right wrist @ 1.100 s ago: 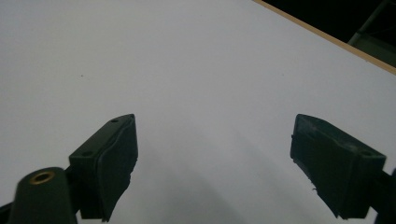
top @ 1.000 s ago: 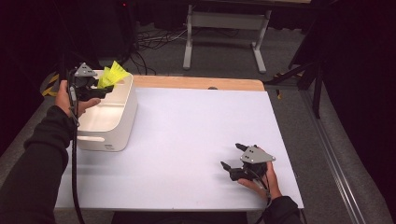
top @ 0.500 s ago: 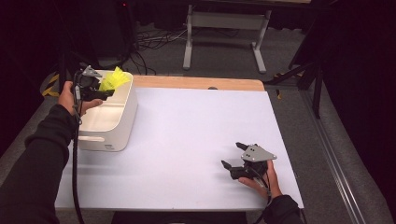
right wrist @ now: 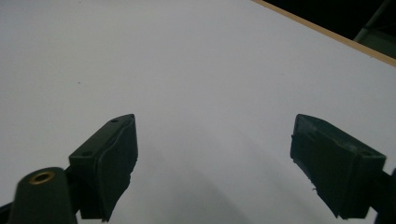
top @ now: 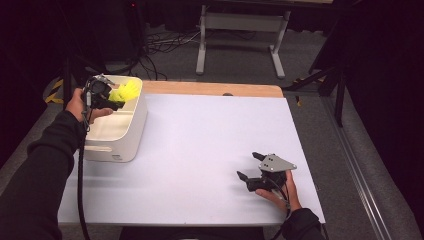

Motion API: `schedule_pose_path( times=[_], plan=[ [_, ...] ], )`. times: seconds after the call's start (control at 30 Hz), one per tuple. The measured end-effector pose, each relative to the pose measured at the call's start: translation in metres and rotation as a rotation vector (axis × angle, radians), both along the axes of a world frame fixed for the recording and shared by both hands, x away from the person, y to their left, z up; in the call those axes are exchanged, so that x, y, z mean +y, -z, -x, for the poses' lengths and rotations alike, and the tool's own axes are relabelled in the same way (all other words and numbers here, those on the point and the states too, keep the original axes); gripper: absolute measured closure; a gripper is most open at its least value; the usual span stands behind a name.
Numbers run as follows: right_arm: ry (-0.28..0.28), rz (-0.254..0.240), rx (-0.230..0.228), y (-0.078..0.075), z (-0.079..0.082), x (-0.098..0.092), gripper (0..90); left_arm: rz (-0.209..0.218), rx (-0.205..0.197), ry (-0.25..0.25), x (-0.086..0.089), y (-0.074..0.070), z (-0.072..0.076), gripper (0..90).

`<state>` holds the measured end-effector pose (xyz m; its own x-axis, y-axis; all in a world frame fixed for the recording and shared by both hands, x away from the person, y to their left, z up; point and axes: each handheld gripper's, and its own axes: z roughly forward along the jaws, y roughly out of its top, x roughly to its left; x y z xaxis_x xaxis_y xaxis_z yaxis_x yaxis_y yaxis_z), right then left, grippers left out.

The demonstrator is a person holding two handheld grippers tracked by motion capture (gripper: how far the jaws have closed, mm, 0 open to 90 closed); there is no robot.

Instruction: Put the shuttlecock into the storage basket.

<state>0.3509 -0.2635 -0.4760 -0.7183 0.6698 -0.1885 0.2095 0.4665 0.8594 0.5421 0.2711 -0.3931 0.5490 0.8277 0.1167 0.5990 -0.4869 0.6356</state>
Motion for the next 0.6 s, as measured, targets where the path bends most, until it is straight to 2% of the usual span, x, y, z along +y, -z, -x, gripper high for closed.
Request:
schedule_pose_path(
  times=[0.03,0.17,0.3,0.33,0.4,0.43,0.6],
  plan=[
    [-0.001,0.002,-0.002,0.000,0.000,0.000,16.1,0.007,0.010,0.002,0.000,0.001,-0.001,49.9],
    [0.000,0.001,0.000,0.000,0.000,0.000,16.1,-0.024,0.042,0.013,-0.003,0.004,-0.002,46.8],
    [0.003,-0.002,0.004,0.000,0.000,0.000,16.1,-0.022,0.073,0.045,-0.007,0.006,-0.003,38.7],
    [0.002,-0.003,0.004,0.000,0.000,0.001,16.1,-0.033,0.076,0.046,-0.009,0.007,-0.003,38.7],
    [0.001,0.001,0.005,0.001,0.000,0.001,16.1,-0.041,0.102,0.049,-0.010,0.009,-0.004,29.6],
    [0.001,0.001,0.005,0.001,0.000,0.001,16.1,-0.056,0.111,0.057,-0.011,0.009,-0.004,29.3],
    [-0.002,0.005,0.001,0.000,0.001,0.002,16.0,-0.100,0.109,0.082,-0.014,0.007,-0.003,24.1]
  ],
)
